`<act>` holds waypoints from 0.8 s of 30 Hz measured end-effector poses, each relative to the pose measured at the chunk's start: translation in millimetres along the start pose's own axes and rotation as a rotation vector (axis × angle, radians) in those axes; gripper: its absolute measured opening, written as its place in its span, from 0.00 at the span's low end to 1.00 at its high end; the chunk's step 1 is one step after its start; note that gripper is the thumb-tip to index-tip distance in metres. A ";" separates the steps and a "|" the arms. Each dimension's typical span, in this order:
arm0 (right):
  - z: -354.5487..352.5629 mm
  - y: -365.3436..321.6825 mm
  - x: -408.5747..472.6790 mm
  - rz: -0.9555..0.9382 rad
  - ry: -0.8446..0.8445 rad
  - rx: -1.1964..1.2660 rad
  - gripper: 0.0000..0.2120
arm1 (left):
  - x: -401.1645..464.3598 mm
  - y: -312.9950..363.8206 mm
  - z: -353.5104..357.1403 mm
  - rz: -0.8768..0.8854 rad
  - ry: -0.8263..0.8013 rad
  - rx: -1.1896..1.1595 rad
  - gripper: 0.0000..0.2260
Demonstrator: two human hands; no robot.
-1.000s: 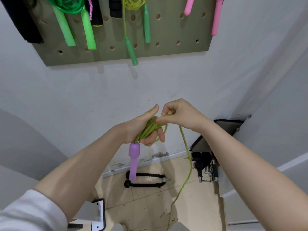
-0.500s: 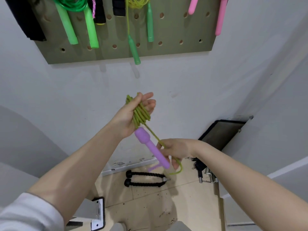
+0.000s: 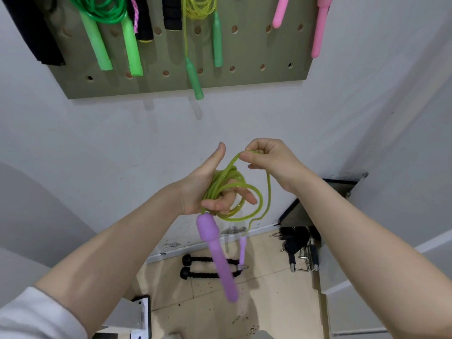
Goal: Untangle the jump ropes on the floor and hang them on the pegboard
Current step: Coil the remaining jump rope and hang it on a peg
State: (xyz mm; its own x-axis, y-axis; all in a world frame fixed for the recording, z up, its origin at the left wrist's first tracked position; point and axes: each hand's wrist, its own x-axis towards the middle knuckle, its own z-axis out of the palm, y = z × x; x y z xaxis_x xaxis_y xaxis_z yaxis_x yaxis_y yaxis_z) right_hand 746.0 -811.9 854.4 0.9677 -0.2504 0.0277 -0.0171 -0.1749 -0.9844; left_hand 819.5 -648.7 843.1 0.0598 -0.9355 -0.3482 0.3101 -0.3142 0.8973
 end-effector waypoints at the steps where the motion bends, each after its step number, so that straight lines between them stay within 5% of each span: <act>1: 2.5 3.4 -0.5 0.015 -0.011 0.030 0.10 | -1.3 2.6 1.9 0.071 -0.098 -0.037 0.44; 4: 13.5 14.1 -4.9 0.055 -0.098 -0.003 0.11 | -5.5 3.8 0.5 0.282 -0.117 -0.083 0.33; 10: 33.9 60.2 -28.9 0.315 -0.516 -0.423 0.07 | 1.5 14.7 -10.5 0.591 0.492 -0.387 0.16; 12: 39.1 66.1 -37.7 0.352 -0.704 -0.530 0.07 | 5.3 16.2 -23.3 0.559 0.736 -0.410 0.07; 15: 44.1 57.9 -42.3 0.254 -0.848 -0.728 0.16 | 10.1 0.1 -42.6 0.382 0.975 -0.147 0.13; 19: 41.4 24.4 -42.3 0.165 -0.863 -0.657 0.13 | 7.6 -28.7 -51.7 0.148 0.927 0.353 0.10; 21: 30.6 5.6 -38.1 0.095 -0.689 -0.545 0.06 | 0.4 -36.2 -47.6 0.020 0.810 0.504 0.08; 24: 5.4 -12.5 -24.7 -0.031 -0.307 -0.347 0.06 | -8.6 -44.0 -35.5 -0.127 0.498 0.546 0.26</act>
State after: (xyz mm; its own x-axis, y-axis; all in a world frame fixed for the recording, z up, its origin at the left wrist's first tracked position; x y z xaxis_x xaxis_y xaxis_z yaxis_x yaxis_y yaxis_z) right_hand 723.6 -798.4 865.1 0.9978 0.0446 -0.0485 -0.0198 -0.4992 -0.8662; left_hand 839.0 -621.1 797.0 0.5171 -0.7439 -0.4234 -0.1638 -0.5715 0.8041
